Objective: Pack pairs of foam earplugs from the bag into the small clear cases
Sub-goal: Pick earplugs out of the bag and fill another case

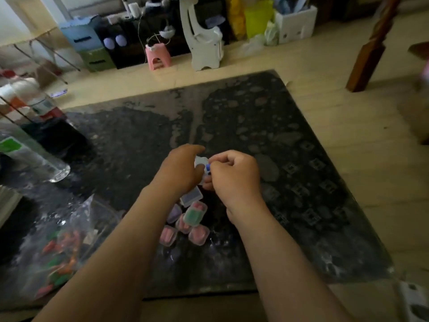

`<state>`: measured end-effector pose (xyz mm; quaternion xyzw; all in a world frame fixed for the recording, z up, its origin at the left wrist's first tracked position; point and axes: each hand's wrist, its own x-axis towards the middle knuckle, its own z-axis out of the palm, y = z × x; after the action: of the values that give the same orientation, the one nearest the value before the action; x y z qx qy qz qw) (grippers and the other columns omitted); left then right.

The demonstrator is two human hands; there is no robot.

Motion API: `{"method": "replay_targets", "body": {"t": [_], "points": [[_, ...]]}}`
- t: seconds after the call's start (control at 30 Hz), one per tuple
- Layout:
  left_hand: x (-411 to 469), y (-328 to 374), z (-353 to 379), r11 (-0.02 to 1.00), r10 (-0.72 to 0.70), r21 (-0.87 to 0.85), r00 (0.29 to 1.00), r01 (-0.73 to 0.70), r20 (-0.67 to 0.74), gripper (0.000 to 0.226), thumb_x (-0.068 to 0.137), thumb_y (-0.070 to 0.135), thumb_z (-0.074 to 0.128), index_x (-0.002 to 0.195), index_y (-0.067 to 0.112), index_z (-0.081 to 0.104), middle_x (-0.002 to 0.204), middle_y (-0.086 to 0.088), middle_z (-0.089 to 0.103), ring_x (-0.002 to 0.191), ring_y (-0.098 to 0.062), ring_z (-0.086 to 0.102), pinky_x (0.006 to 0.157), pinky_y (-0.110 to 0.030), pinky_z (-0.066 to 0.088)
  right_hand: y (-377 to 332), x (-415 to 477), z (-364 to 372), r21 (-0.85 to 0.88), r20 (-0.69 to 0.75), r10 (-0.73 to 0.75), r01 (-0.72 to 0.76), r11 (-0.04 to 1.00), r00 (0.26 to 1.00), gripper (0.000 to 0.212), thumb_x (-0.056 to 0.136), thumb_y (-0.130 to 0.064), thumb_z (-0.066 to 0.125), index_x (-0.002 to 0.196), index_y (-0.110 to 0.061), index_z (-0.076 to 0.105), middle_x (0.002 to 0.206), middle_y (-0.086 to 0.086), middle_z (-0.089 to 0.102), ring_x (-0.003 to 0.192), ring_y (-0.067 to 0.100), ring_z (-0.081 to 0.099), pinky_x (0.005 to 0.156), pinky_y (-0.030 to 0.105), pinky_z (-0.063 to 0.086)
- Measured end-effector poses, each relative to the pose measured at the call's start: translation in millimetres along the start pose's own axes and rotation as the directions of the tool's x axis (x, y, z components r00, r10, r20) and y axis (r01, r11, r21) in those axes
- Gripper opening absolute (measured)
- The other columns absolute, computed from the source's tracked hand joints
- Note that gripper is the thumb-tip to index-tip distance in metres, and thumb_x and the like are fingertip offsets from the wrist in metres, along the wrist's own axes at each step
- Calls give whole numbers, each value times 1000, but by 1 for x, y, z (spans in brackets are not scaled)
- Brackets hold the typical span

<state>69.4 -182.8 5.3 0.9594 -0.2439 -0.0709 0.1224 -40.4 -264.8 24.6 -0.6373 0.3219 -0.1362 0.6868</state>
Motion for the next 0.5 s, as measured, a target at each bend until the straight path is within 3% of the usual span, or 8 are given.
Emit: {"method": "replay_targets", "body": {"t": [0.07, 0.13, 0.23, 0.3, 0.37, 0.43, 0.5], "points": [[10, 6, 5, 993, 11, 114, 998, -18, 62, 41, 94, 22, 65, 134, 27, 61, 135, -4, 64, 120, -25, 60, 95, -37, 48, -2, 3, -6, 34, 9, 32, -33, 999, 999, 24, 91, -9, 59, 75, -26, 67, 78, -3, 70, 70, 13, 72, 70, 39, 65], [13, 12, 8, 981, 24, 188, 996, -41, 90, 21, 91, 19, 64, 108, 31, 64, 111, -2, 67, 96, -20, 60, 80, -32, 45, -3, 5, -9, 60, 18, 48, -49, 997, 999, 25, 93, -9, 58, 77, -26, 66, 76, -5, 69, 64, 10, 71, 68, 36, 65], [14, 14, 12, 975, 37, 216, 996, -53, 76, 26, 91, 14, 63, 87, 34, 46, 93, 3, 55, 87, -19, 56, 76, -31, 42, -5, 7, -10, 74, 26, 54, -56, 996, 998, 25, 93, -8, 54, 80, -26, 66, 78, -3, 71, 65, 10, 72, 69, 37, 65], [12, 15, 9, 980, 49, 190, 998, -56, 44, 24, 90, 14, 65, 87, 33, 50, 92, 4, 57, 90, -21, 60, 76, -32, 45, -5, 9, -10, 78, 20, 46, -48, 996, 999, 27, 92, -6, 53, 78, -26, 66, 73, -3, 70, 64, 12, 72, 69, 38, 65], [8, 14, 6, 994, 48, 94, 999, -46, -15, 16, 88, 12, 66, 99, 24, 64, 101, -1, 66, 100, -24, 63, 81, -37, 52, -7, 9, -9, 76, 21, 41, -43, 996, 999, 28, 92, -7, 53, 76, -26, 66, 71, -3, 70, 63, 11, 72, 68, 38, 65], [0, 11, 0, 999, 25, -39, 998, -27, -64, 31, 87, 12, 67, 116, 21, 70, 111, -4, 69, 105, -24, 63, 88, -40, 54, -8, 7, -8, 83, 28, 54, -56, 995, 998, 28, 93, -7, 53, 76, -26, 66, 76, -2, 72, 60, 10, 71, 67, 36, 65], [-15, 7, -7, 983, -14, -183, 993, -7, -113, 29, 90, 17, 69, 119, 21, 69, 108, -1, 69, 97, -17, 64, 81, -31, 53, -11, 5, -5, 110, 50, 66, -71, 991, 997, 27, 94, -7, 54, 79, -24, 68, 80, 0, 73, 62, 10, 71, 65, 30, 65]]}}
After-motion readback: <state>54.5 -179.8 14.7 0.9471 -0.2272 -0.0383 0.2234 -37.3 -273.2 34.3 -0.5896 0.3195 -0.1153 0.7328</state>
